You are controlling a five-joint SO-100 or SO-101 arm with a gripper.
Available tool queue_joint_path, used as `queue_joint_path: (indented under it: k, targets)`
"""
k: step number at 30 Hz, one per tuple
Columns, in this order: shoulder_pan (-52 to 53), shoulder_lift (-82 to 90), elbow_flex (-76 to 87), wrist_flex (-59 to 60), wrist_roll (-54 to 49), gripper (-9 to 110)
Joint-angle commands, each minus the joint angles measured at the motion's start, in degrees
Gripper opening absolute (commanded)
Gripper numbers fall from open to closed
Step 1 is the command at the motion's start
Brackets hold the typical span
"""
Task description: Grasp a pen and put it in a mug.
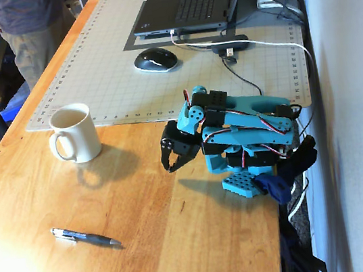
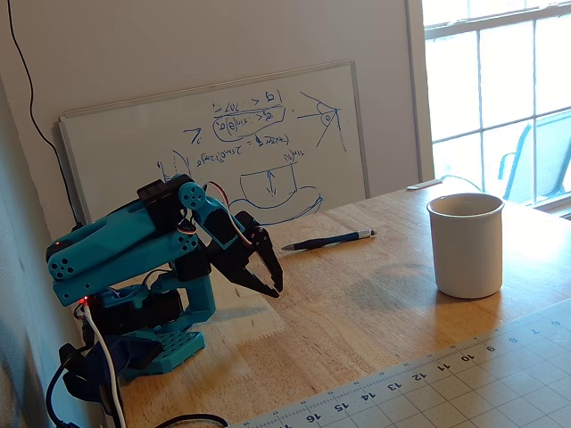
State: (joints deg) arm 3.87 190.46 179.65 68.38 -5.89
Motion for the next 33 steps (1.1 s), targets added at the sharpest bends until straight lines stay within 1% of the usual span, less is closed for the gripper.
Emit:
queue_joint_path:
  k: [1,8,10,16,19,26,33]
  targets:
    - [-0.4,1.5,-0.4,-0.6,0.4,0]
    - [0.2,0.9,-1.5,-0.5,0.8,0]
    - [0.2,0.8,-2.5,-0.5,2.9,0]
    - [-0.6,0.0,-6.9,-0.6,17.9,0]
    - [-0.6,-3.8,-9.4,-1.5,24.3,0]
    - [-0.6,-21.2,-20.6,-11.0,38.6,0]
    - [-4.7,-43.2,-37.4,-18.7,58.6,0]
